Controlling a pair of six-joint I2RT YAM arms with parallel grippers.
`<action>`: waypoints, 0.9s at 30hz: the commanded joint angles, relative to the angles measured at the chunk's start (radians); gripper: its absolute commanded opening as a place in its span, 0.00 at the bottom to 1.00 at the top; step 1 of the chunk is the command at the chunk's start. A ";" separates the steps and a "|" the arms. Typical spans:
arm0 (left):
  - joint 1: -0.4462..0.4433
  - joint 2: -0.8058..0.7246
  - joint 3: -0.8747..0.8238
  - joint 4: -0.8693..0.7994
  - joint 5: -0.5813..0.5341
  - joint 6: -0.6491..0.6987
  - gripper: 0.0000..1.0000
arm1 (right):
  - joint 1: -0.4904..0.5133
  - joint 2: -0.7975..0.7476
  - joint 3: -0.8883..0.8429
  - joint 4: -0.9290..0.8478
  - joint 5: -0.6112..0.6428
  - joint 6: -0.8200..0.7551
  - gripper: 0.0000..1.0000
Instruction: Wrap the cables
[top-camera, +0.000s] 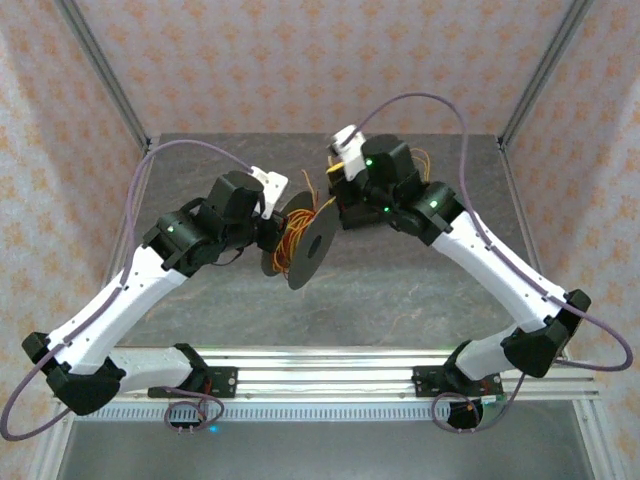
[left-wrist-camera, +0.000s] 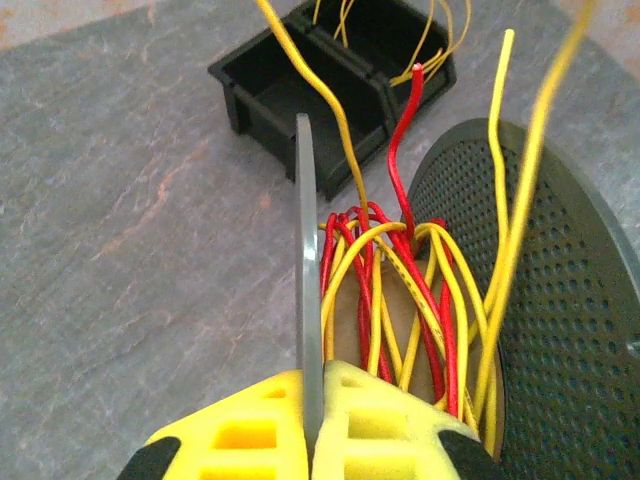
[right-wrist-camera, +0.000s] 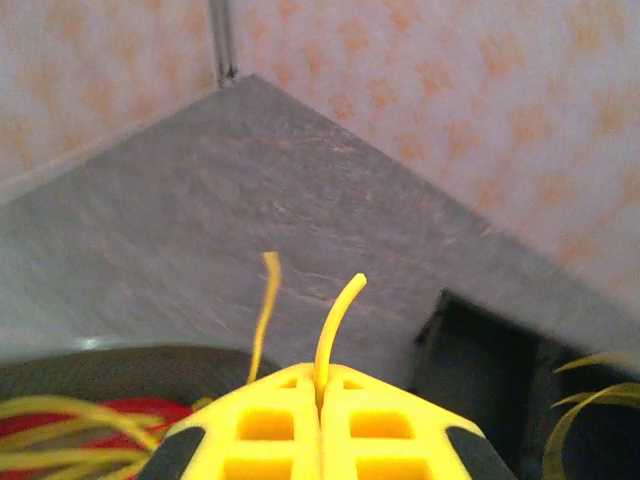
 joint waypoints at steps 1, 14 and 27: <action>-0.010 -0.053 -0.011 0.062 0.040 -0.019 0.00 | -0.115 -0.036 -0.065 0.219 -0.134 0.508 0.00; 0.029 -0.149 -0.076 0.218 0.025 -0.126 0.00 | -0.307 0.171 -0.227 0.385 -0.413 1.461 0.00; 0.142 -0.162 -0.128 0.404 0.050 -0.267 0.00 | -0.285 0.218 -0.352 0.515 -0.510 1.728 0.00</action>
